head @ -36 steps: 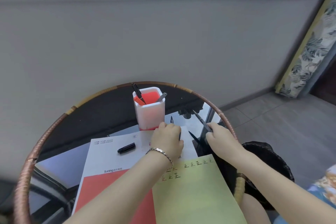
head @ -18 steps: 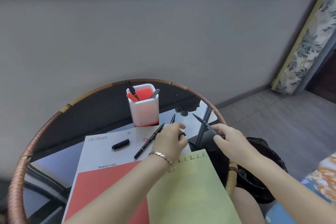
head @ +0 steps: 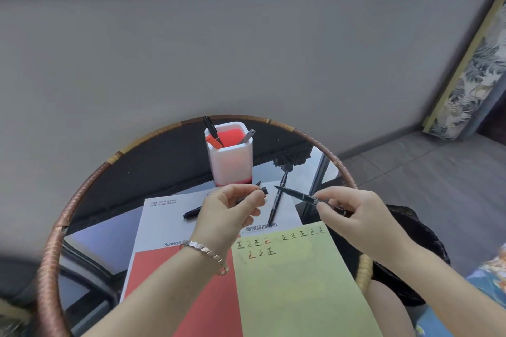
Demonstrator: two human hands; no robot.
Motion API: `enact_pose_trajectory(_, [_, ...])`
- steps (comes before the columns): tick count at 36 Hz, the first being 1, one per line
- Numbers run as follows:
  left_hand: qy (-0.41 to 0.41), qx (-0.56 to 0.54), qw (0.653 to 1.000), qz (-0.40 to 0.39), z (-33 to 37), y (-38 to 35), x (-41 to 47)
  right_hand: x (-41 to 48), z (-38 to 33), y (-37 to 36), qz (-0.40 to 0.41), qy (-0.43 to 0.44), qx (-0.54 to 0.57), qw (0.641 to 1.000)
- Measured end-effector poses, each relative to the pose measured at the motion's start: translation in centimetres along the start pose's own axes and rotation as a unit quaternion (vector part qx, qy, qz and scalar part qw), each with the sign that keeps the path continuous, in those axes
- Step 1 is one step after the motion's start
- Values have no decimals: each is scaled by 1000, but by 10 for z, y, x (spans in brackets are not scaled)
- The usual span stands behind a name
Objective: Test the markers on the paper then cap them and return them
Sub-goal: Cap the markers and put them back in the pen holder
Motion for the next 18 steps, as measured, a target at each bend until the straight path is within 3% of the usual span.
enact_pose_trajectory(18, [-19, 27, 999, -40, 6, -1, -12, -6, -6, 0, -25, 10, -56, 998])
Point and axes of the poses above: each hand's wrist, its own x-axis towards the middle knuckle, its own y-axis out of the back of the hand, z = x × y, the point moved 2 cm from there along x, towards the middle knuckle, and after that the axes turned 12 degrees about -y, right-handed, at the moved point
